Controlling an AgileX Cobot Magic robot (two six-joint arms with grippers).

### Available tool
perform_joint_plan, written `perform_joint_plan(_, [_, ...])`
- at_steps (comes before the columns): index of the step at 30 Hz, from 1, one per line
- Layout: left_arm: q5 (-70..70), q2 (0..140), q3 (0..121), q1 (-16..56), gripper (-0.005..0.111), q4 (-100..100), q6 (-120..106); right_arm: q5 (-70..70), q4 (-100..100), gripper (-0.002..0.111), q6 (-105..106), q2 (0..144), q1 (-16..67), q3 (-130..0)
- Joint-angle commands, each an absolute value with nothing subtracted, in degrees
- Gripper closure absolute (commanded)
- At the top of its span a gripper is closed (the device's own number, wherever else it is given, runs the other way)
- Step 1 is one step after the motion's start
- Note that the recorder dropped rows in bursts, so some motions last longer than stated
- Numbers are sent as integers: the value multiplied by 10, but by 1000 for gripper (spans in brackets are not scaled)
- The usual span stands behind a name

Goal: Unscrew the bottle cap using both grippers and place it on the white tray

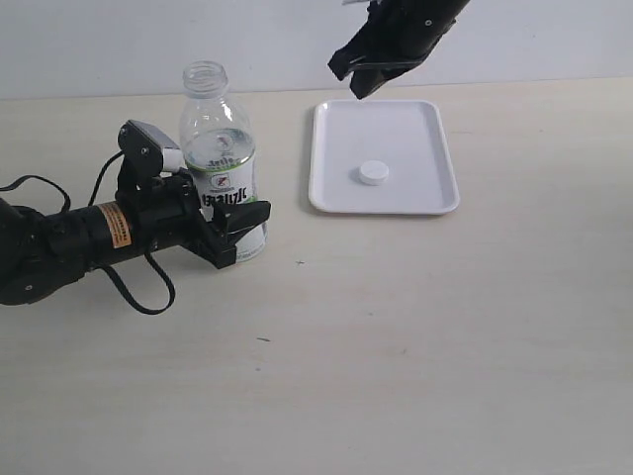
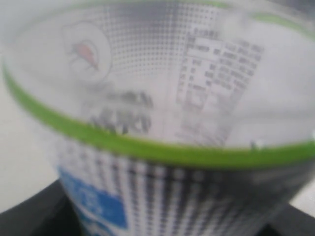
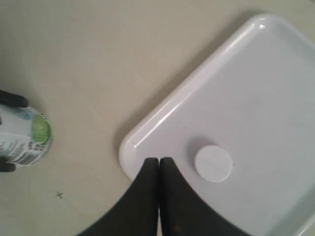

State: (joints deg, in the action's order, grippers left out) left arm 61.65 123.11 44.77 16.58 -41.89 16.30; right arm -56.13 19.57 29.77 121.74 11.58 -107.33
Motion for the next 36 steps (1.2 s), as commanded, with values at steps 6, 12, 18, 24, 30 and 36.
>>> perform_joint_plan(6, [648, 1232, 449, 166, 107, -407, 167, -402, 237, 108, 337, 1086, 107, -918])
perform_joint_plan(12, [648, 1232, 449, 166, 107, -407, 168, -300, 234, 108, 341, 958, 107, -792])
perform_joint_plan(18, [648, 1233, 449, 166, 107, -411, 172, -241, 229, 108, 345, 813, 107, -666])
perform_joint_plan(24, [633, 1233, 449, 166, 107, -413, 191, -234, 229, 108, 358, 687, 107, -602])
perform_joint_plan(30, [633, 1233, 449, 166, 107, -413, 194, -226, 229, 108, 358, 619, 107, -566])
perform_joint_plan(36, [631, 1233, 449, 166, 105, -415, 202, -229, 229, 108, 358, 600, 107, -556])
